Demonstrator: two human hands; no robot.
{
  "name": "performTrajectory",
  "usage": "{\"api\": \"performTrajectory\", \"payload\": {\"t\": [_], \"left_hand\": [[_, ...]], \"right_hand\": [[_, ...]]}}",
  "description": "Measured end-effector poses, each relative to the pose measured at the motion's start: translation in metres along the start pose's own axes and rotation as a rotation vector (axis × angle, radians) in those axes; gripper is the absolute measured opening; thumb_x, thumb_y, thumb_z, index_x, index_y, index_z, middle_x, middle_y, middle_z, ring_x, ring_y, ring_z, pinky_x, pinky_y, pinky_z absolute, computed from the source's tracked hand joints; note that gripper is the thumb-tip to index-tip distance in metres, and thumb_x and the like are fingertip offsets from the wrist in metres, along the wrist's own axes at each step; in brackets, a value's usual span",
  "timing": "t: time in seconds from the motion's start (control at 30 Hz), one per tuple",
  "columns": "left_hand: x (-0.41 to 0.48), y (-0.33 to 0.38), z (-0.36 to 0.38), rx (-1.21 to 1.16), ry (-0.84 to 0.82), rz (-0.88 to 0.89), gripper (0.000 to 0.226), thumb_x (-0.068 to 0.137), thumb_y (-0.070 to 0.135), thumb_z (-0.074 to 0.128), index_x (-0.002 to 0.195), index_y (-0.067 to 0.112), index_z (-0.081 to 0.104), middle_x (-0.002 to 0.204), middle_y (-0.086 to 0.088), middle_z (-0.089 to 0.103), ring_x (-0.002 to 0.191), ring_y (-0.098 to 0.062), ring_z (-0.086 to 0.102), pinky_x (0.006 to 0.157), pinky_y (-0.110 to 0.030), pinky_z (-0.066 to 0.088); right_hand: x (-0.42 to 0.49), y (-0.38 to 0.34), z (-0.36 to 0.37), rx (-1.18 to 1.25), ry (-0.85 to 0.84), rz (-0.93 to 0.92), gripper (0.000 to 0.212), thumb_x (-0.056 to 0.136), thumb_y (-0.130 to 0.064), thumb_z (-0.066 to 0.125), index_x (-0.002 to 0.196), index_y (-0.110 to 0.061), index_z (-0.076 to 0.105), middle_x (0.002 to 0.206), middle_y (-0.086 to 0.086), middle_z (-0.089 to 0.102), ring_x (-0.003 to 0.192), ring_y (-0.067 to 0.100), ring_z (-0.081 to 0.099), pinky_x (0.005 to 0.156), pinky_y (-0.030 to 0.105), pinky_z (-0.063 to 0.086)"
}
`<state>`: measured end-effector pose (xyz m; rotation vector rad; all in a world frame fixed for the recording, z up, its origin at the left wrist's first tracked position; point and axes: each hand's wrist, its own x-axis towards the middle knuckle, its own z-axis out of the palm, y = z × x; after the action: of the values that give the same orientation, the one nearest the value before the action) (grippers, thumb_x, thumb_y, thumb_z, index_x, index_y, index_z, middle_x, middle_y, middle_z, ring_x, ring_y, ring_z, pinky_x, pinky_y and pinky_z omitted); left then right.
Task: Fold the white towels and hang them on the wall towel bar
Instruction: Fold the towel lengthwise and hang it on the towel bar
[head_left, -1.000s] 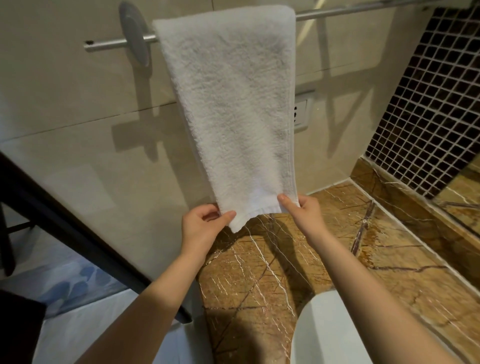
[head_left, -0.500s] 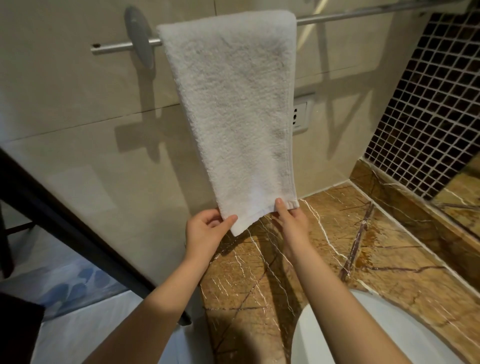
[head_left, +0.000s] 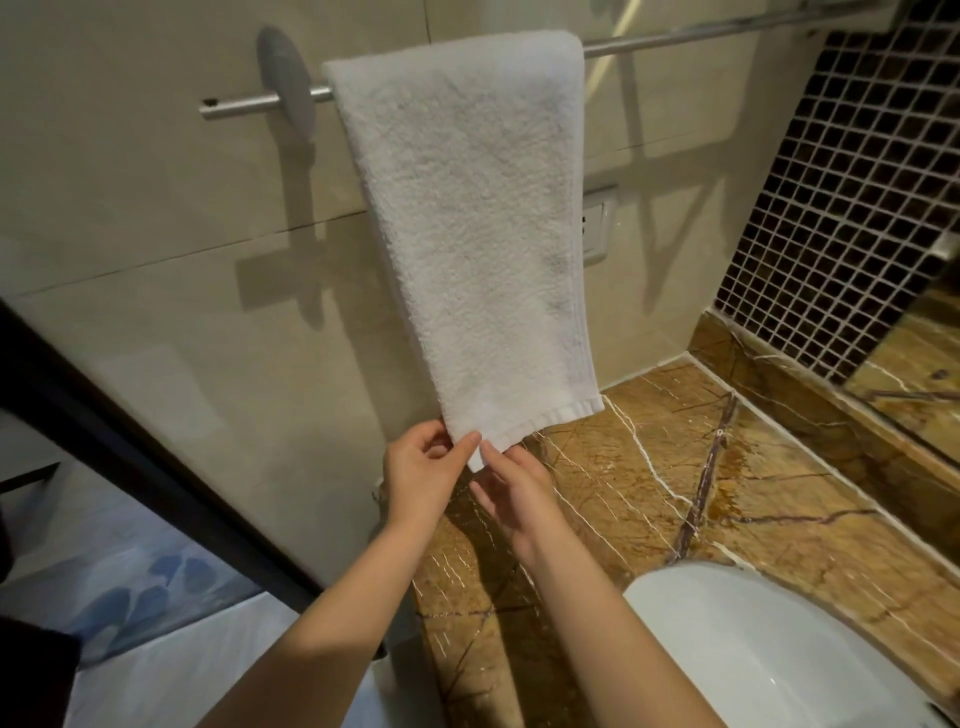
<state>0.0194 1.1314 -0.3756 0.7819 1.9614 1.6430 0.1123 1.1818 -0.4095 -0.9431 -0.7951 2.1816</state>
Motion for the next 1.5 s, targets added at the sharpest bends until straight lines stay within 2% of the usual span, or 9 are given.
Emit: {"api": "performTrajectory", "payload": {"t": [0.23,0.37,0.6,0.77,0.9,1.03,1.13,1.33,1.5], "left_hand": [[0.002,0.002,-0.008,0.103,-0.079,0.03,0.007,0.078,0.014,0.075,0.08,0.01,0.07,0.074,-0.009,0.069,0.064,-0.01,0.061,0.068,-0.035,0.054],[0.009,0.016,-0.024,0.162,-0.085,0.087,0.018,0.075,0.012,0.078,0.089,0.018,0.067,0.089,-0.01,0.069,0.083,-0.021,0.066,0.081,-0.036,0.055],[0.024,0.113,-0.065,0.306,-0.021,0.635,0.042,0.078,0.002,0.07,0.091,0.041,0.061,0.093,0.009,0.067,0.083,-0.008,0.063,0.08,-0.016,0.048],[0.031,0.186,-0.076,0.492,0.066,0.998,0.023,0.076,0.007,0.065,0.096,0.019,0.069,0.094,0.008,0.065,0.087,-0.006,0.06,0.083,-0.014,0.044],[0.039,0.232,-0.089,0.78,0.173,1.268,0.021,0.076,0.004,0.064,0.095,0.009,0.07,0.093,-0.006,0.068,0.092,-0.017,0.055,0.085,-0.024,0.037],[0.059,0.262,-0.099,0.958,0.171,1.224,0.019,0.079,0.018,0.057,0.092,0.013,0.069,0.086,-0.006,0.064,0.084,-0.026,0.057,0.072,-0.027,0.034],[0.068,0.267,-0.1,1.01,0.111,1.152,0.015,0.078,0.011,0.063,0.091,0.013,0.07,0.083,-0.006,0.064,0.077,-0.027,0.06,0.065,-0.025,0.034],[0.071,0.262,-0.098,0.97,0.098,1.183,0.015,0.076,0.01,0.064,0.09,0.011,0.07,0.078,-0.003,0.063,0.068,-0.022,0.058,0.064,-0.025,0.036],[0.071,0.267,-0.091,0.987,0.075,1.195,0.019,0.076,0.015,0.058,0.089,0.011,0.072,0.083,-0.004,0.068,0.077,-0.025,0.063,0.066,-0.025,0.04]], "right_hand": [[-0.009,0.012,0.016,0.1,-0.026,0.027,0.011,0.092,-0.013,0.061,0.095,-0.006,0.068,0.084,0.005,0.073,0.075,0.009,0.066,0.074,0.022,0.055],[-0.009,0.015,0.019,0.106,0.047,0.03,0.01,0.09,-0.013,0.062,0.092,-0.004,0.067,0.079,0.005,0.07,0.071,0.01,0.064,0.067,0.019,0.055],[-0.009,0.01,0.019,0.08,0.095,0.071,0.012,0.09,-0.012,0.061,0.095,-0.001,0.065,0.08,0.006,0.069,0.071,0.013,0.062,0.063,0.019,0.055],[-0.004,0.012,0.024,0.05,0.152,0.082,0.009,0.087,-0.011,0.065,0.087,-0.002,0.065,0.07,0.005,0.072,0.055,0.009,0.063,0.051,0.017,0.053],[-0.003,0.011,0.024,0.059,0.171,0.076,0.009,0.088,-0.01,0.065,0.089,-0.001,0.066,0.069,0.006,0.072,0.06,0.013,0.063,0.051,0.019,0.053],[-0.002,0.009,0.025,0.094,0.171,0.072,0.005,0.088,-0.006,0.064,0.084,-0.003,0.064,0.064,0.006,0.07,0.049,0.01,0.061,0.051,0.02,0.05],[-0.002,0.005,0.027,0.101,0.175,0.057,0.011,0.089,-0.005,0.063,0.078,-0.004,0.062,0.058,0.004,0.068,0.047,0.011,0.057,0.056,0.024,0.043],[0.005,0.003,0.022,0.07,0.162,0.061,0.011,0.09,-0.005,0.062,0.079,-0.003,0.064,0.058,0.005,0.067,0.041,0.009,0.055,0.043,0.018,0.041],[0.008,0.0,0.015,0.068,0.159,0.072,0.008,0.09,-0.006,0.061,0.084,-0.003,0.065,0.06,0.005,0.066,0.042,0.009,0.054,0.043,0.017,0.041]]}}
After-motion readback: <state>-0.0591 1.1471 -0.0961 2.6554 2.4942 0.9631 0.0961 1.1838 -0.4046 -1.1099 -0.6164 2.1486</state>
